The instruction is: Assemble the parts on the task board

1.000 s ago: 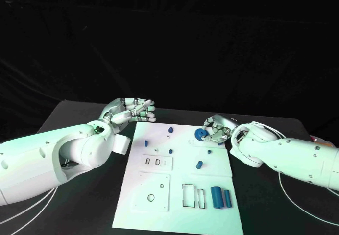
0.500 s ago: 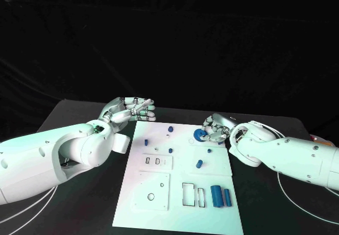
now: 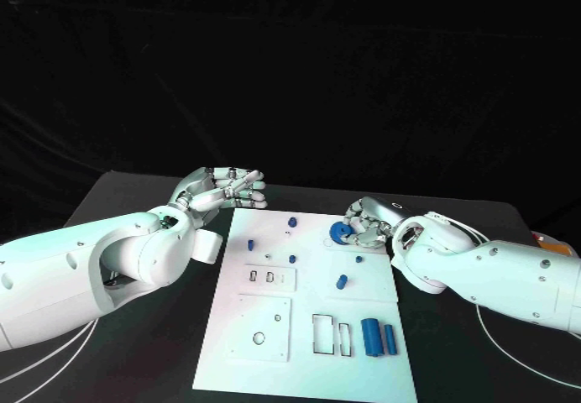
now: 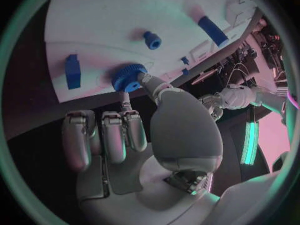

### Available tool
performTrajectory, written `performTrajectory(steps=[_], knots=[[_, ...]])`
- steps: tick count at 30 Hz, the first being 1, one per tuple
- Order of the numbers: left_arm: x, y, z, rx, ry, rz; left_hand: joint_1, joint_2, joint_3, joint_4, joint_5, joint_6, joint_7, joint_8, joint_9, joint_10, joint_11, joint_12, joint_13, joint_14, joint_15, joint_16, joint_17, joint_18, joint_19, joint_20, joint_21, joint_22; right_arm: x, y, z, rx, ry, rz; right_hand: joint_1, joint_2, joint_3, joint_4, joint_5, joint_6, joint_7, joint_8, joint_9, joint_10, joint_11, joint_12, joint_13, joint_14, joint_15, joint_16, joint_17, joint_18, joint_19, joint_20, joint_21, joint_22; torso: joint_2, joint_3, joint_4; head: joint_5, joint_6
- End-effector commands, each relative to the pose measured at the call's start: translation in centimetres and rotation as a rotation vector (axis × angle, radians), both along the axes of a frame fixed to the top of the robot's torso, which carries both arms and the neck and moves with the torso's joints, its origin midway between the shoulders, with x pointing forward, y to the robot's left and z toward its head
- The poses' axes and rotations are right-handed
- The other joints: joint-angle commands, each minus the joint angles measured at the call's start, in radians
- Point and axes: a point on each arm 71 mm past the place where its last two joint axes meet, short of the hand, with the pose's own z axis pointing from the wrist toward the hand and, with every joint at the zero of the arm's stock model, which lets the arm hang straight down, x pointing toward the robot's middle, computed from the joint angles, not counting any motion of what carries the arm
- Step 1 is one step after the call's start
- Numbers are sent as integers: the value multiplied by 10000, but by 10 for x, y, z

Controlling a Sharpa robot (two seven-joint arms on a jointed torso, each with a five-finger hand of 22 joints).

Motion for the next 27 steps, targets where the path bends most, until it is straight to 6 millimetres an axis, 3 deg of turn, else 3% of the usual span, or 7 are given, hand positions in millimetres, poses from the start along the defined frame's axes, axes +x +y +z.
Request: performTrajectory(steps=[1,12,27], knots=[[-1,-2,1,-102,-26,-177,-56,83,-24,-17,-45,-57,11,-29,-15,-42,6,-70,9,-97,0,51,9,116,-42,4,42,-9,-6,10,10,-195,-1113,334,-35,-93,67,3,70,300,-238,-16,148,61,7,50,1241,944,-70,40,1966,-142,462,-58,33,1840,-6,-3,-8,-5,18],[-1,-2,1,-104,-21,-190,-46,89,-18,-21,-45,-59,11,-28,-15,-43,5,-72,10,-100,0,53,16,117,-43,4,44,-9,-14,51,24,-306,-2062,1304,-62,-122,72,10,88,292,-234,-37,147,68,8,53,1247,949,-71,44,1989,-167,525,-62,96,1923,11,-23,25,20,24],[-2,-4,1,-124,-23,-256,-32,92,-13,-28,-46,-62,10,-28,-15,-43,4,-75,10,-104,-1,56,25,117,-44,4,46,-10,-11,99,16,-427,-2023,1988,-102,-175,92,16,42,239,-214,-107,135,64,22,42,1240,946,-66,41,1973,-161,509,-66,80,1906,31,-20,27,55,-15]])
